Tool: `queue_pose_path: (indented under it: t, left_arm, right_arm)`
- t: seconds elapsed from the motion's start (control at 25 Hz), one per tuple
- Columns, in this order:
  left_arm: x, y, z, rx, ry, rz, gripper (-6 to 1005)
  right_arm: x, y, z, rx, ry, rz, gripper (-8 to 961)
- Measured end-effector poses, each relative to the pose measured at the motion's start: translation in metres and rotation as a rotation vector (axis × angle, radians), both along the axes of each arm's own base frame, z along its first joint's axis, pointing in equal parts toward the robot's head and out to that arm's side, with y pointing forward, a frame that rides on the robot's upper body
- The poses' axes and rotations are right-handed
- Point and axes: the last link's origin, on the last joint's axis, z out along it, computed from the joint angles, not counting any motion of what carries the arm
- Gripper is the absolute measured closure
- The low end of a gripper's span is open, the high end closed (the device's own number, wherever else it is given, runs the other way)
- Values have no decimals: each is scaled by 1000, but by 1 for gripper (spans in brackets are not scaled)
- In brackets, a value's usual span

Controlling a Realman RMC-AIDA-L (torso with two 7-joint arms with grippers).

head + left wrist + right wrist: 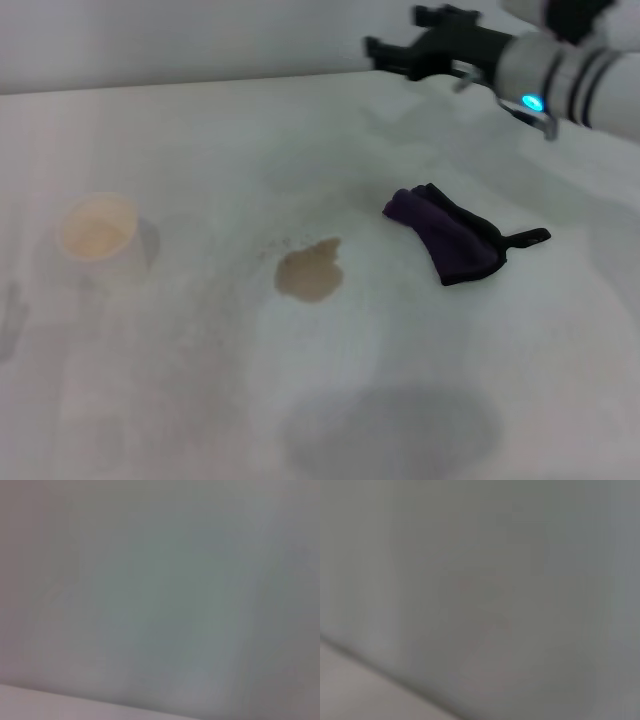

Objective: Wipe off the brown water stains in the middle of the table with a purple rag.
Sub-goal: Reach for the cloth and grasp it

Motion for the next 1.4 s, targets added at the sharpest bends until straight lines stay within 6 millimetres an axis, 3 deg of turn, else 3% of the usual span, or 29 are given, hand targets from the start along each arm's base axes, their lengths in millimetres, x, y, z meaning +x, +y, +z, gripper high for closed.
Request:
queue_pose_path:
  t: [0.2, 0.44, 0.68, 0.88, 1.08, 1.4]
  left_arm:
    - [3, 15, 5, 11, 12, -17, 108]
    - [4, 39, 8, -9, 45, -13, 108]
    - [5, 56, 17, 12, 70, -13, 108]
    - [2, 61, 24, 63, 55, 19, 108]
    - [3, 66, 28, 87, 49, 28, 108]
    - [9, 78, 32, 95, 62, -1, 109]
  right_arm:
    - [-43, 1, -12, -201, -109, 67, 111]
    - [-63, -16, -16, -426, -313, 7, 112]
    - [-55, -50, 14, -430, -389, -69, 113]
    - [-30, -72, 33, -406, -454, -149, 114]
    - [-7, -81, 21, -462, -457, -219, 115]
    - [6, -75, -9, -535, -477, -252, 154]
